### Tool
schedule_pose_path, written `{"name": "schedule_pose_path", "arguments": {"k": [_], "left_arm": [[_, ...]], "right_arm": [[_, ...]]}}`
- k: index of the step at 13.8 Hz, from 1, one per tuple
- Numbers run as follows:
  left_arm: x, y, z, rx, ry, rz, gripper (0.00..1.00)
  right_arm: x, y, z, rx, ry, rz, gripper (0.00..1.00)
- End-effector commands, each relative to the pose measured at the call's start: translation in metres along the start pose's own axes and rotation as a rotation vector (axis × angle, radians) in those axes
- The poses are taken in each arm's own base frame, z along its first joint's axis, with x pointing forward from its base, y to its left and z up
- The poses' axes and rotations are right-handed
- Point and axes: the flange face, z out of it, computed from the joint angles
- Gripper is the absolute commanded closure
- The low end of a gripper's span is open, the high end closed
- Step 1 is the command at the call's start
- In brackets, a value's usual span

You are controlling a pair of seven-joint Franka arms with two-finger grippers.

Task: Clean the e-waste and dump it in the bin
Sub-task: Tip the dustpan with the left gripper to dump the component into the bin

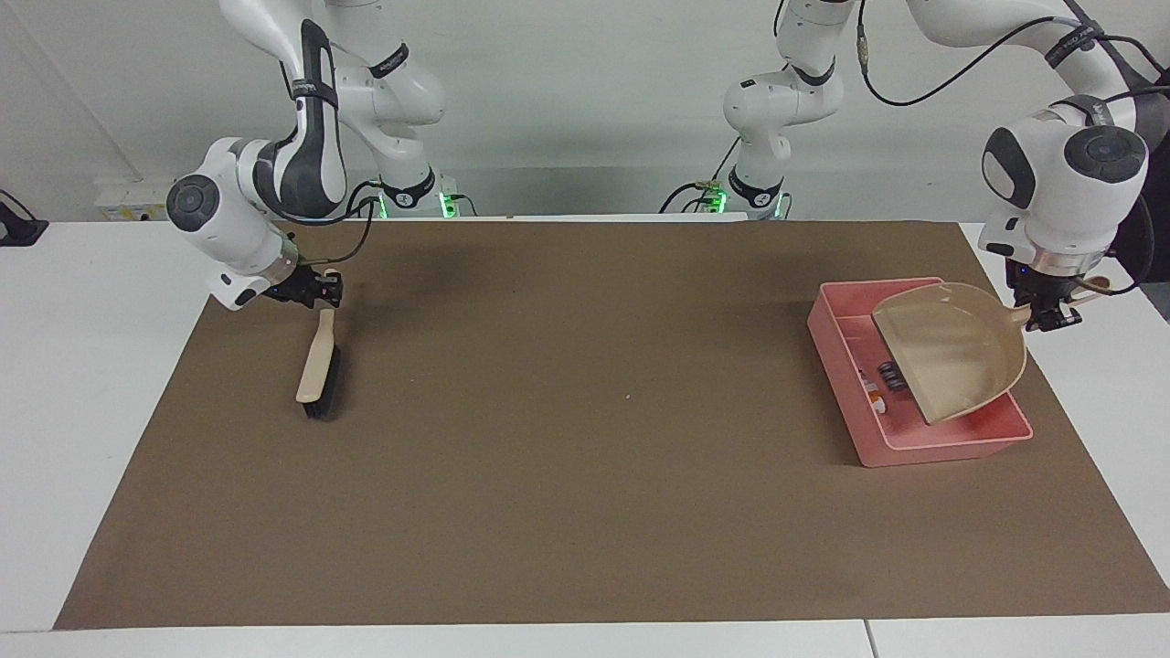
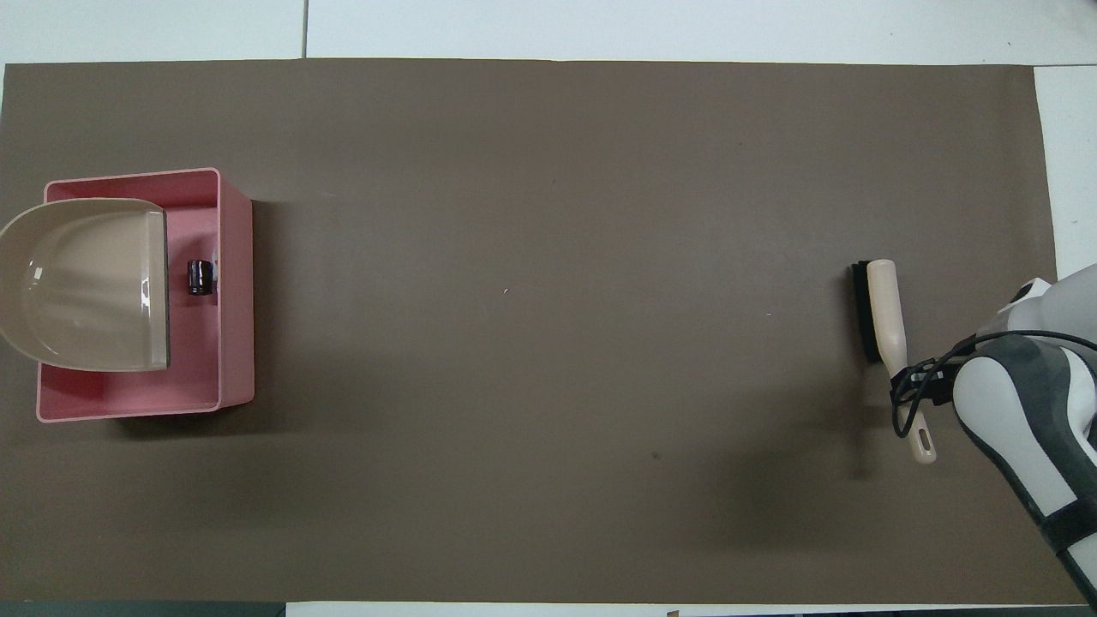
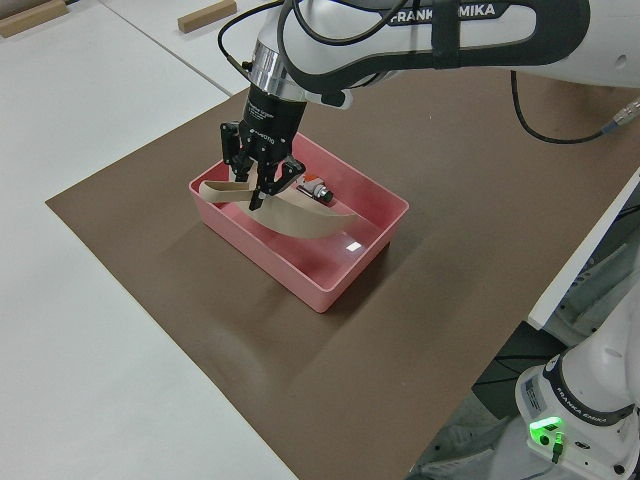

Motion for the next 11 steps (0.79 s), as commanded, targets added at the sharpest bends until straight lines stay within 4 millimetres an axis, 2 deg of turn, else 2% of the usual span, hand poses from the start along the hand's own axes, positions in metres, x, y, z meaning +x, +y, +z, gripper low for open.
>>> {"name": "schedule_pose_path", "arguments": {"k": [1, 2, 4, 6, 8, 10, 11], "left_arm": [[-0.004, 0.003, -0.002, 0.003, -0.035, -0.006, 1.0], [-0.004, 0.0, -0.008, 0.006, -0.066, 0.012, 1.0], [-0.01, -0.003, -0.034, -0.004, -0.09, 0.01, 1.0], [-0.011, 0.007, -0.061, 0.012, -0.09, 0.013, 1.0], [0.0, 0.013, -0.078, 0.012, -0.016, -0.006, 1.0], [0.012, 0.018, -0.085, 0.005, 0.115, -0.037, 1.0], [0.038, 0.016, -0.094, 0.022, 0.15, -0.005, 1.0]], "right_arm": [[0.004, 0.001, -0.02, -0.021, 0.021, -0.029, 0.01], [0.007, 0.0, -0.029, -0.022, 0.029, -0.025, 0.01], [0.011, -0.001, -0.055, -0.021, 0.057, -0.026, 0.01], [0.014, -0.013, -0.086, -0.033, 0.092, -0.048, 0.01], [0.016, -0.02, -0.136, -0.044, 0.139, -0.056, 0.01], [0.014, -0.021, -0.171, -0.042, 0.161, -0.054, 0.01], [0.012, -0.024, -0.188, -0.046, 0.176, -0.057, 0.01]]}}
